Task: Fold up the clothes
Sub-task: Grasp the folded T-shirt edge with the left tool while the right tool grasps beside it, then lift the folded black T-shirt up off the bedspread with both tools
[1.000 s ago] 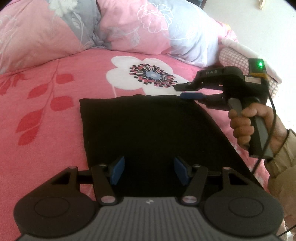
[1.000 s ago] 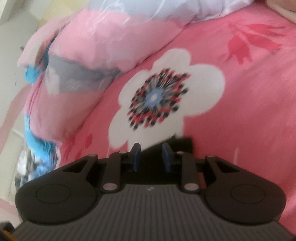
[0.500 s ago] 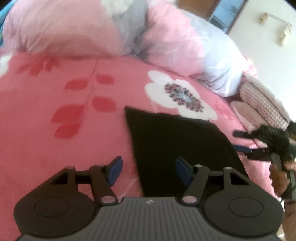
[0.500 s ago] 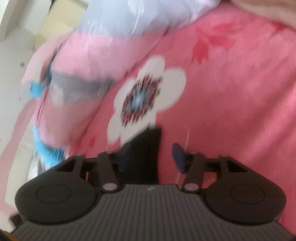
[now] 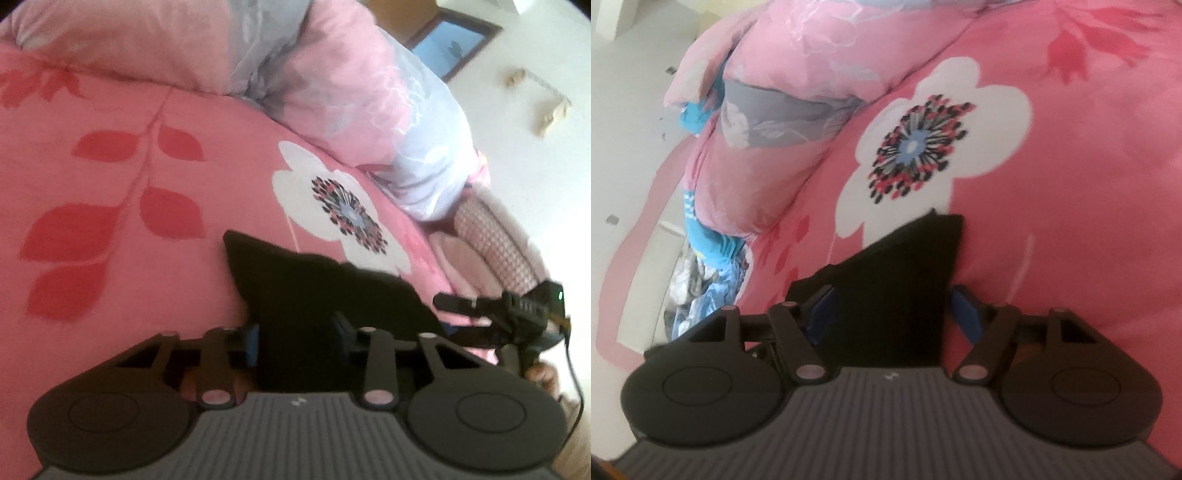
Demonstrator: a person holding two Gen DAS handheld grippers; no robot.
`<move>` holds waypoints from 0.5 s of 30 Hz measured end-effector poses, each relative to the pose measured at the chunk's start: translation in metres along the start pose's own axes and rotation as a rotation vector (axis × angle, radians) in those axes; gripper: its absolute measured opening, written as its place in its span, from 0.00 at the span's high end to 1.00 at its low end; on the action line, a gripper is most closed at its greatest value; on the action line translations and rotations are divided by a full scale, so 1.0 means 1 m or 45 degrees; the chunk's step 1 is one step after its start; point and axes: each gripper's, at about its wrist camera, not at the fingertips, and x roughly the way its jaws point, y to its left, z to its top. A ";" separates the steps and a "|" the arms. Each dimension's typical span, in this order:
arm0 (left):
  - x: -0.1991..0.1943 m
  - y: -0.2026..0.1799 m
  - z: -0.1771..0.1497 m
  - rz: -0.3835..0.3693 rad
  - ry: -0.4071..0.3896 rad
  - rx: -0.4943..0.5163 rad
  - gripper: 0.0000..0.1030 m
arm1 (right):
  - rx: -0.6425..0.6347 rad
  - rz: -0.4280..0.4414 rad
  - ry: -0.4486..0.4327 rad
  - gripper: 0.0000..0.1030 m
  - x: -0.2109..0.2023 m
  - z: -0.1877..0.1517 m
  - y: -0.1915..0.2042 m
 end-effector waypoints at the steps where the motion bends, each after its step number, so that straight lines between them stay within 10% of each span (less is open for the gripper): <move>1: 0.004 0.002 0.003 -0.009 0.000 -0.016 0.73 | -0.020 0.010 0.006 0.33 0.003 0.002 0.001; 4: 0.012 -0.001 0.005 0.008 -0.006 0.000 0.82 | -0.074 0.023 0.018 0.37 0.015 0.005 0.007; 8: 0.016 -0.013 0.006 0.046 -0.014 0.064 0.92 | -0.130 -0.037 0.017 0.82 0.023 0.004 0.015; 15: -0.015 -0.055 0.007 0.093 -0.147 0.221 0.94 | -0.313 -0.124 -0.116 0.90 0.004 -0.011 0.049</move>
